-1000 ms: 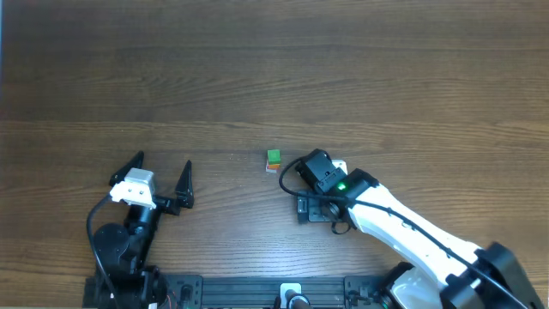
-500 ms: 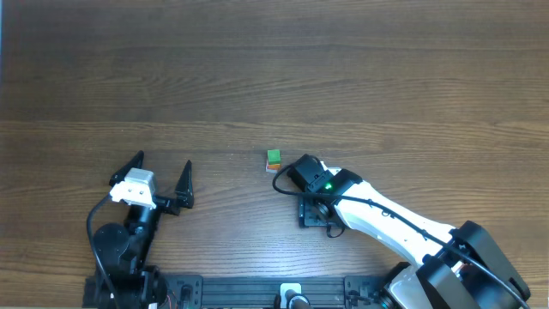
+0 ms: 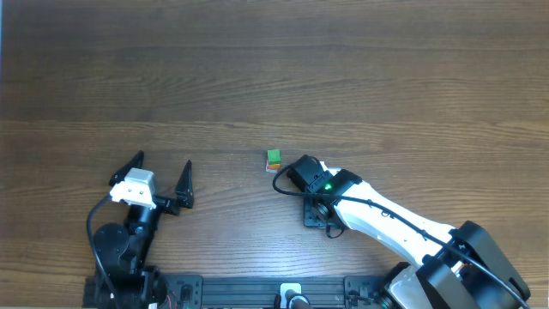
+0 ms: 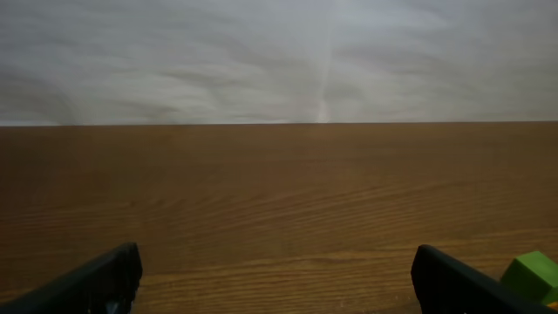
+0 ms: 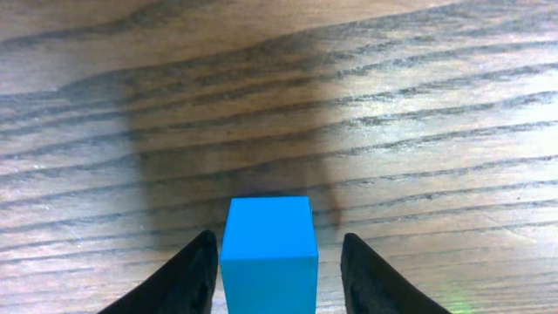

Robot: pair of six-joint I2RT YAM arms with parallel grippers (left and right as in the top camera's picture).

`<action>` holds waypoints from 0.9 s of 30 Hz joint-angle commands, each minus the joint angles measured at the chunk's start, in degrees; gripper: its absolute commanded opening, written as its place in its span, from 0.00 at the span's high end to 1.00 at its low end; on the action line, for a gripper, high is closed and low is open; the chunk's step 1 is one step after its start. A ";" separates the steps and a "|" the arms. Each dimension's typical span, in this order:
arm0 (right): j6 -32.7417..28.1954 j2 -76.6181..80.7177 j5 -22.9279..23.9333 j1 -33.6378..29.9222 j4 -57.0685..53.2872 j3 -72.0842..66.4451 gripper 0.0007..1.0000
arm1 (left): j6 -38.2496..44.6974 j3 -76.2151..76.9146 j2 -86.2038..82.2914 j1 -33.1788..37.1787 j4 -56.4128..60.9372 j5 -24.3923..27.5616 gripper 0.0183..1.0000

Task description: Stack Cubes

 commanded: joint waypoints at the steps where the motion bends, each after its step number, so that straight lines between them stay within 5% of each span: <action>1: 0.07 0.24 0.96 0.33 0.04 -0.28 0.63 | 0.83 -0.42 -0.37 0.28 0.17 0.33 0.00; 16: 0.04 0.22 2.10 0.09 0.24 1.75 0.85 | 0.85 -0.42 -0.37 0.28 0.17 0.33 0.00; 21: -2.34 0.22 3.98 -1.09 -5.16 11.54 0.99 | 0.83 -0.42 -0.37 0.28 0.17 0.31 0.00; 27: -6.73 1.36 6.14 -2.56 -11.89 29.62 0.99 | 0.85 -0.42 -0.37 0.28 0.17 0.33 0.00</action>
